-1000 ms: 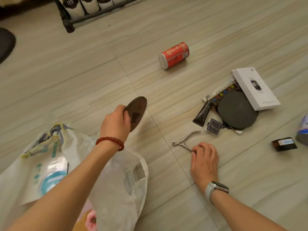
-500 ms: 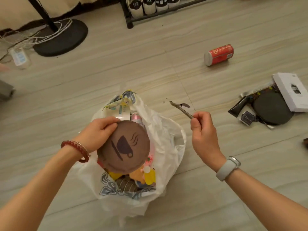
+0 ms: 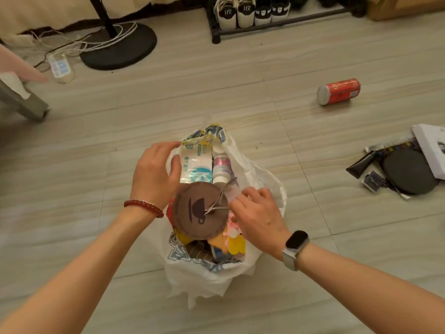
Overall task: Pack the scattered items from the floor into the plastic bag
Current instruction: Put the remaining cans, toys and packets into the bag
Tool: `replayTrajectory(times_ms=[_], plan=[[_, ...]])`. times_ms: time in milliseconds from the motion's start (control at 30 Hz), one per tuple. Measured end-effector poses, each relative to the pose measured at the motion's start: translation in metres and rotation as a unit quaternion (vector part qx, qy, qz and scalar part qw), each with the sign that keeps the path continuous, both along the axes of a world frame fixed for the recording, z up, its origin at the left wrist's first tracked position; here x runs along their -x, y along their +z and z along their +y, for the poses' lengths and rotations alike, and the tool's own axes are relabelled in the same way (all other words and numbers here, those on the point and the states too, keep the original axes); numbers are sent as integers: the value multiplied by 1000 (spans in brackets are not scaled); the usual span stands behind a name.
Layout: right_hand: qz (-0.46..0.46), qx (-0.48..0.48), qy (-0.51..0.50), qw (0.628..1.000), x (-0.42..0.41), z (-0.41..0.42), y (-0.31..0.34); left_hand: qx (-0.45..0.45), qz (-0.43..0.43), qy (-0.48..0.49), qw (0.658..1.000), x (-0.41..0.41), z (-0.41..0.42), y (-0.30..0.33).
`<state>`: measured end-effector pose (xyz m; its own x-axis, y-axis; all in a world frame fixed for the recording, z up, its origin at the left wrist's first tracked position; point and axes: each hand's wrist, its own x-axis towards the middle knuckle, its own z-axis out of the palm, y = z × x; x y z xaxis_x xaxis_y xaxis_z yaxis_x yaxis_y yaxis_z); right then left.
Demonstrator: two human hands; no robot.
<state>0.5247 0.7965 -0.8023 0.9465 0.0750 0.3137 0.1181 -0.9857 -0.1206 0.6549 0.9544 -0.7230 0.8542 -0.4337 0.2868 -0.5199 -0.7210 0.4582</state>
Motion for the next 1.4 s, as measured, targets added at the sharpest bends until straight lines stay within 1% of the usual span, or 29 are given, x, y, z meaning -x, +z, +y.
replayTrajectory(times_ms=[67,100,167,267,333,367,400,433,500,567,633,700,767,833,900,1000,1033,1067,1200,1300,1400], plan=[[46,47,-30,997,-8,-8,-2,-38,15,-53,998,10,-4,-6],[59,40,-40,997,-9,-11,-2,-61,22,-81,995,16,-6,-10],[55,-31,-44,997,-5,-16,-2,-100,37,-125,986,25,-12,-17],[36,-146,-78,986,16,-33,-1,-110,39,-179,977,33,-28,-22],[63,-188,-128,972,32,-55,3,-120,29,-224,967,37,-51,-23],[90,-218,-165,958,40,-69,7,-132,25,-249,959,39,-67,-23],[126,-259,-211,934,49,-83,12,-150,27,-273,950,43,-86,-21],[167,-303,-259,902,58,-97,17,-169,37,-294,940,47,-107,-20],[232,-368,-338,834,79,-121,27,-232,82,-343,906,59,-147,-19],[245,-401,-399,787,108,-134,43,-299,92,-386,868,76,-178,-12],[235,-427,-451,748,145,-135,65,-317,121,-405,849,94,-194,1],[202,-457,-501,706,185,-127,97,-295,194,-388,851,118,-195,24],[171,-478,-565,650,228,-112,138,-250,279,-344,861,148,-183,60],[175,-494,-612,592,269,-89,185,-238,332,-309,859,180,-162,107],[175,-507,-655,533,306,-62,239,-247,353,-302,851,207,-140,160],[155,-520,-713,444,347,-16,331,-258,349,-320,842,239,-109,245],[150,-525,-725,420,358,0,363,-262,347,-331,838,249,-101,275],[142,-532,-732,402,367,14,393,-266,345,-343,832,257,-93,304],[118,-555,-745,351,400,63,485,-293,334,-380,811,290,-74,399],[87,-560,-753,335,429,74,530,-292,329,-387,810,318,-81,445],[68,-563,-755,330,461,62,553,-285,310,-406,811,351,-109,470]])
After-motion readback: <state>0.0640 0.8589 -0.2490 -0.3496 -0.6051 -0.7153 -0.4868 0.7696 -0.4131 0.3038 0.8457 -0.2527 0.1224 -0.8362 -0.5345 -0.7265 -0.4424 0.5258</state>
